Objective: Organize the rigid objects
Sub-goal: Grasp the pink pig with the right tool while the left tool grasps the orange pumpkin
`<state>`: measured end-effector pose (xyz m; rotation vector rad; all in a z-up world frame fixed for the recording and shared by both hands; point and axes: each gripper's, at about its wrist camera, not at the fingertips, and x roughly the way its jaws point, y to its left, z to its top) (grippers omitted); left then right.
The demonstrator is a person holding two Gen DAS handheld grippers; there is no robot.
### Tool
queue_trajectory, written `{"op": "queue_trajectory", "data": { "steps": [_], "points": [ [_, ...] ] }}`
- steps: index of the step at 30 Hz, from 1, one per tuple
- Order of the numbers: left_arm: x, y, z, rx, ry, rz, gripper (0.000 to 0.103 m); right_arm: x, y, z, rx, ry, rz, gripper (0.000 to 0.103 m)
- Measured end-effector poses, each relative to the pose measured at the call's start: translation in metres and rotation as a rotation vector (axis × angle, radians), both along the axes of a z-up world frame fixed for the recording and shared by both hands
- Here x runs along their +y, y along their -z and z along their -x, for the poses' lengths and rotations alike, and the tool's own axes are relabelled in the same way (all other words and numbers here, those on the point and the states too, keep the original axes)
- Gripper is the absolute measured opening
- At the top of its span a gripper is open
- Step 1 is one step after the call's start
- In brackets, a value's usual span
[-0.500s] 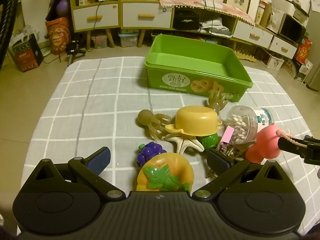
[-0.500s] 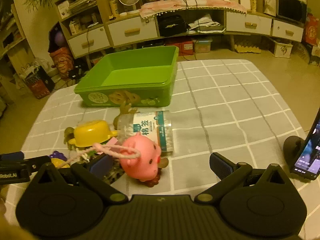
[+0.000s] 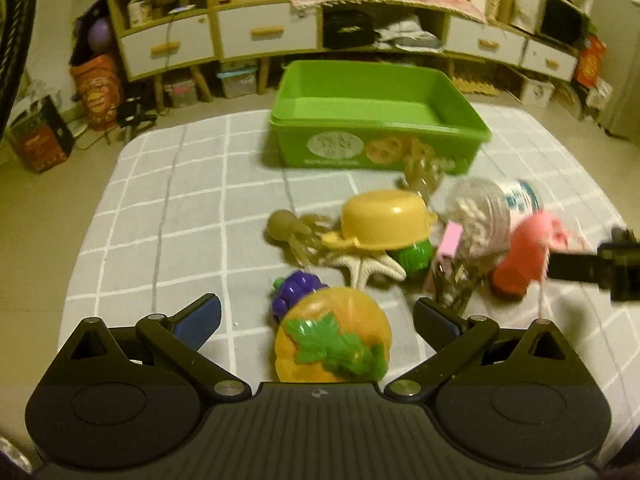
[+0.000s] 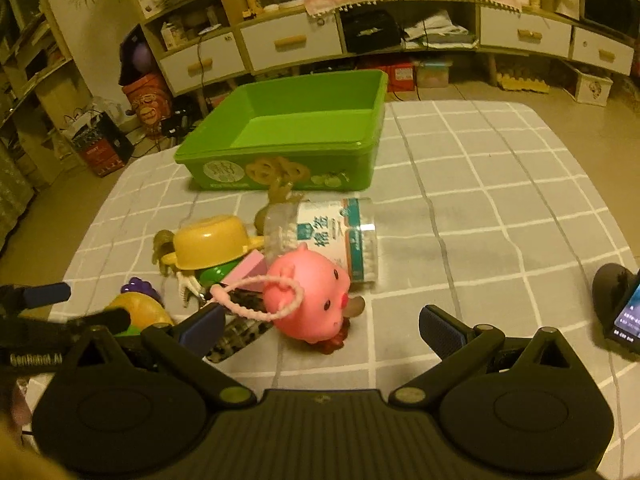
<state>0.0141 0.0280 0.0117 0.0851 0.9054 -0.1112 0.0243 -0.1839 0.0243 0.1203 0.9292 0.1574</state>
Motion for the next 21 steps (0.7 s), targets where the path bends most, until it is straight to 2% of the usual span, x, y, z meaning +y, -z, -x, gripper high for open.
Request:
{"op": "queue_trajectory", "data": {
  "steps": [4, 8, 15, 21],
  "points": [
    [-0.007, 0.011, 0.006, -0.007, 0.054, -0.025, 0.1, -0.001, 0.005, -0.002, 0.011, 0.004, -0.035, 0.09],
    [-0.015, 0.02, 0.01, -0.005, 0.07, -0.061, 0.099, 0.004, 0.013, -0.005, 0.017, 0.005, -0.036, 0.09],
    [-0.024, 0.03, 0.011, -0.004, 0.041, -0.112, 0.095, 0.011, 0.026, -0.01, 0.039, 0.019, -0.037, 0.09],
    [-0.025, 0.04, 0.009, 0.0, -0.002, -0.095, 0.086, 0.009, 0.034, -0.013, 0.045, 0.051, -0.062, 0.09]
  ]
}}
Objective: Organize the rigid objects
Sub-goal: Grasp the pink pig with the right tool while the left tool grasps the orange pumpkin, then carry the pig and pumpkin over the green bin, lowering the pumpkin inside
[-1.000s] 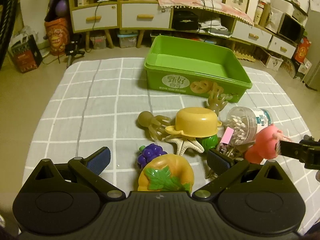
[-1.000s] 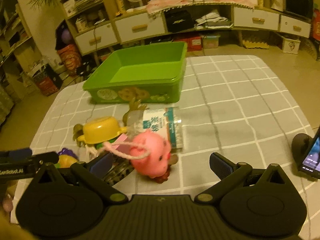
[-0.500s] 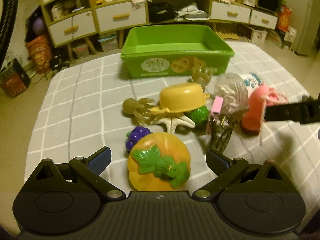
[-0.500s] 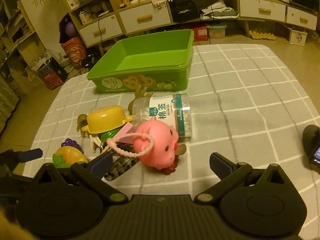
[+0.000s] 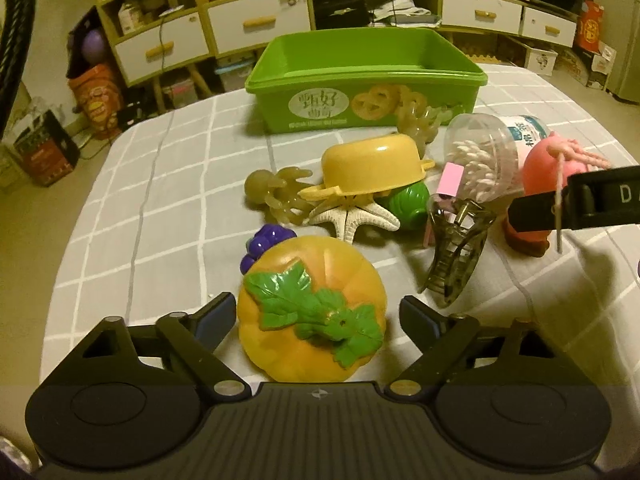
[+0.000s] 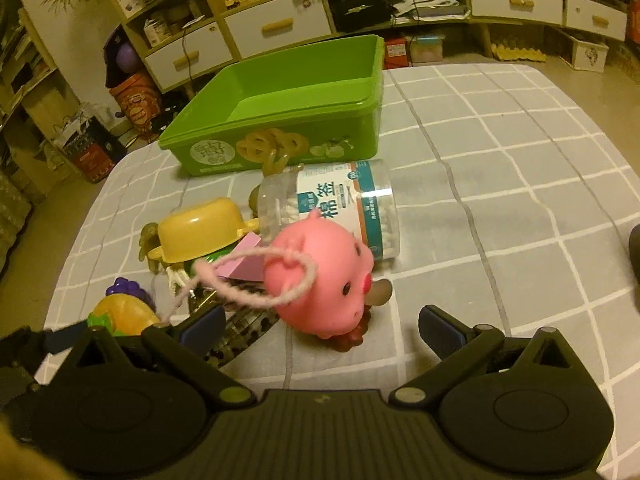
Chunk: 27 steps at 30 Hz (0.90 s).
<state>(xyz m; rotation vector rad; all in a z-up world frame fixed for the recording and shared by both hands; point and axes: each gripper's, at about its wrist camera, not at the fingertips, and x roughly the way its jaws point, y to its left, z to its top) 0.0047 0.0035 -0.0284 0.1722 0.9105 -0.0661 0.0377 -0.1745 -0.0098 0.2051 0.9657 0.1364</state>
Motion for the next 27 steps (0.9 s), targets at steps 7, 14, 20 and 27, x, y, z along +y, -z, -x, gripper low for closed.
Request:
{"op": "queue_trajectory", "data": {
  "steps": [7, 14, 20, 27],
  "points": [
    [0.0, 0.005, 0.002, -0.025, -0.027, 0.008, 0.081, -0.004, 0.007, -0.004, 0.015, 0.042, -0.046, 0.077],
    [0.002, 0.001, 0.004, -0.049, -0.024, 0.028, 0.075, -0.003, 0.009, -0.006, 0.02, 0.044, -0.045, 0.036],
    [0.004, 0.0, 0.003, -0.043, -0.021, 0.06, 0.075, -0.002, 0.007, -0.004, 0.009, 0.038, -0.046, 0.027],
    [0.005, -0.006, 0.003, -0.056, -0.015, 0.089, 0.075, -0.008, 0.002, -0.003, 0.008, 0.052, -0.099, 0.024]
  ]
}}
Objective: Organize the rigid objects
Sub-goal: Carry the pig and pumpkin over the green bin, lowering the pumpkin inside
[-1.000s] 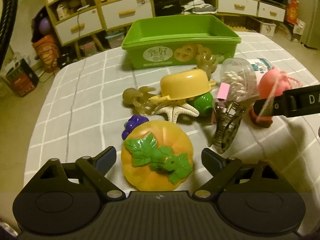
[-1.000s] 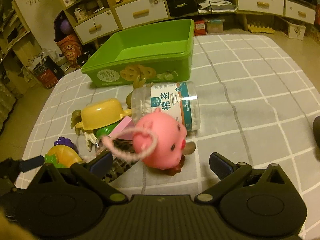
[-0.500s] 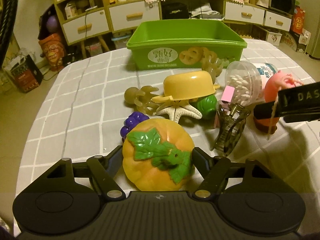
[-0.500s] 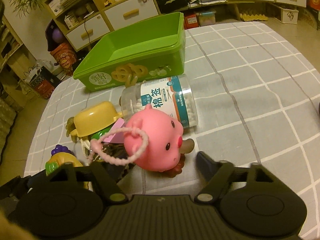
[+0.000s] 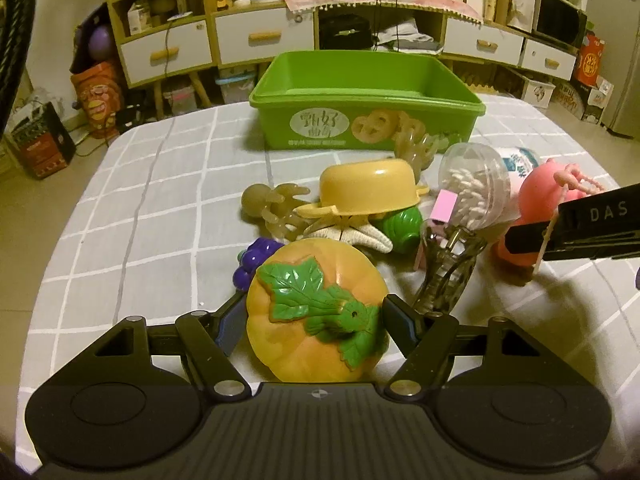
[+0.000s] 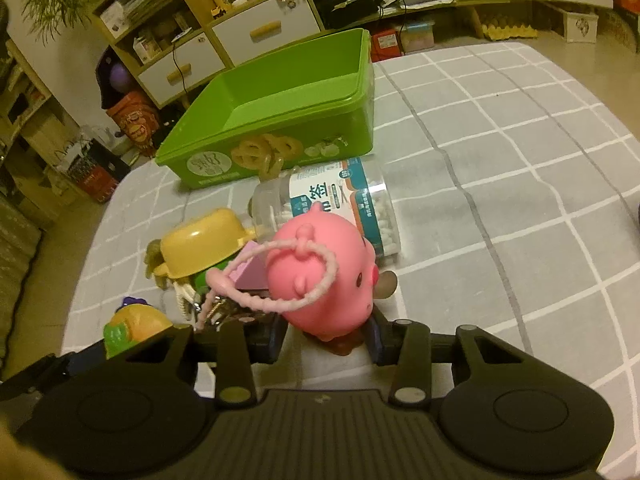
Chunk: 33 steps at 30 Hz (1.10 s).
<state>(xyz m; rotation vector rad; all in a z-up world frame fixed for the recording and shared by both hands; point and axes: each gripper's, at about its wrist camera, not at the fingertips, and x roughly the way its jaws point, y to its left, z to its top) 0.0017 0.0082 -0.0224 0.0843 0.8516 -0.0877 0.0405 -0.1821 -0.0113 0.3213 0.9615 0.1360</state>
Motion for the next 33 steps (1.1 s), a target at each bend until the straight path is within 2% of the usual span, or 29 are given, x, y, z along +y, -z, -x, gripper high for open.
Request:
{"op": "queue_trajectory", "data": {
  "steps": [11, 18, 22, 33],
  "points": [
    [0.008, -0.012, -0.001, -0.004, -0.011, 0.079, 0.075, -0.005, -0.013, 0.003, -0.026, 0.003, -0.049, 0.024],
    [0.014, -0.023, -0.002, -0.009, -0.015, 0.151, 0.075, -0.013, -0.024, 0.003, -0.035, 0.004, -0.122, 0.024],
    [0.017, -0.028, -0.008, -0.014, -0.032, 0.164, 0.075, -0.015, -0.031, 0.001, -0.036, 0.006, -0.164, 0.024],
    [0.031, -0.054, -0.032, -0.022, -0.085, 0.307, 0.075, -0.018, -0.062, -0.021, -0.047, 0.005, -0.227, 0.024]
  ]
}}
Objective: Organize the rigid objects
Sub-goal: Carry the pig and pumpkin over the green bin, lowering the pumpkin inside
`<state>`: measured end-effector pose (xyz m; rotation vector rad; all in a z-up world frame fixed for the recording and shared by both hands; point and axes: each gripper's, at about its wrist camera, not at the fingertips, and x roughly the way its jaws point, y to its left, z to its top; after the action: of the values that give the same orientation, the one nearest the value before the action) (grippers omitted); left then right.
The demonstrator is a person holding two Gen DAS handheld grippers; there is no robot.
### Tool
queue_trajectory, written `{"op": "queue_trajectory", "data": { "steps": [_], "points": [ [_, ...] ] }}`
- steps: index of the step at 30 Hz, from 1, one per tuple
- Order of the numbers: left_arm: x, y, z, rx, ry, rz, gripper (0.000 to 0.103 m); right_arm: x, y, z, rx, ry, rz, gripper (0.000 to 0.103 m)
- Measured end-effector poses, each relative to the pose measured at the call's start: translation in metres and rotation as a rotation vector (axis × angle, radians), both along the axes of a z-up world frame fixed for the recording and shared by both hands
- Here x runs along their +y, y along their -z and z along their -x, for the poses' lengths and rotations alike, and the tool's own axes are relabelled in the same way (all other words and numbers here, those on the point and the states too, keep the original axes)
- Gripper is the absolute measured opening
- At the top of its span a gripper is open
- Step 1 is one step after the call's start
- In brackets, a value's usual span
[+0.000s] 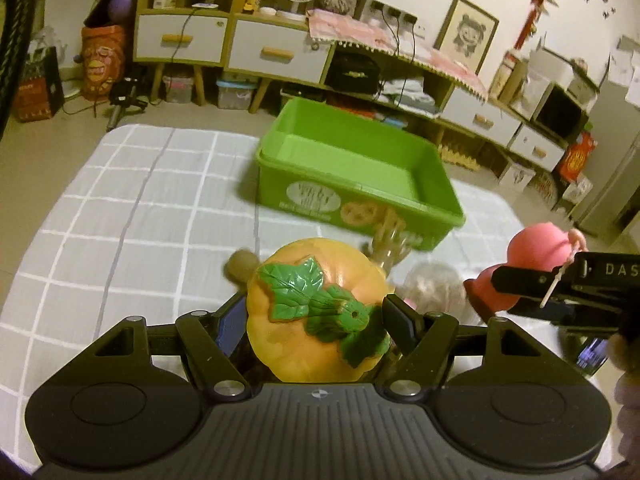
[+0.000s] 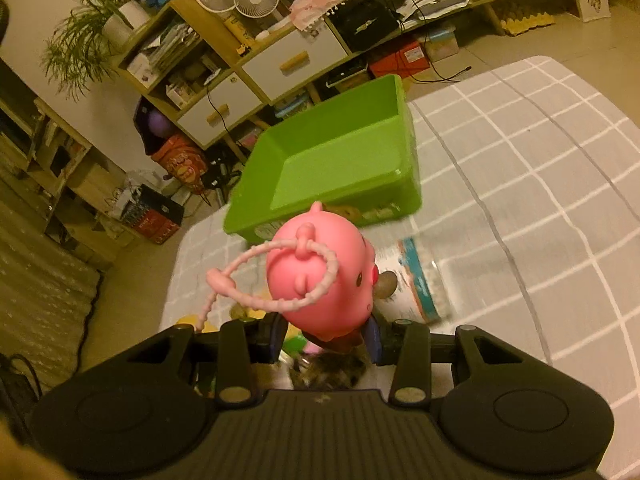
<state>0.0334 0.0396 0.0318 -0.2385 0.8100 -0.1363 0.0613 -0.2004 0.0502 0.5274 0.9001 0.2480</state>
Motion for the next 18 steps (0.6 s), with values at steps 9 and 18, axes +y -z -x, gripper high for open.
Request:
{"op": "queue_trajectory", "data": {
  "steps": [9, 18],
  "points": [
    [-0.009, -0.028, -0.067, -0.047, 0.031, 0.007, 0.075, -0.001, -0.03, -0.052, -0.035, 0.01, -0.027, 0.024],
    [-0.026, -0.011, -0.159, -0.079, 0.072, -0.053, 0.075, -0.006, -0.017, -0.118, -0.038, 0.058, 0.006, 0.024]
  ]
}}
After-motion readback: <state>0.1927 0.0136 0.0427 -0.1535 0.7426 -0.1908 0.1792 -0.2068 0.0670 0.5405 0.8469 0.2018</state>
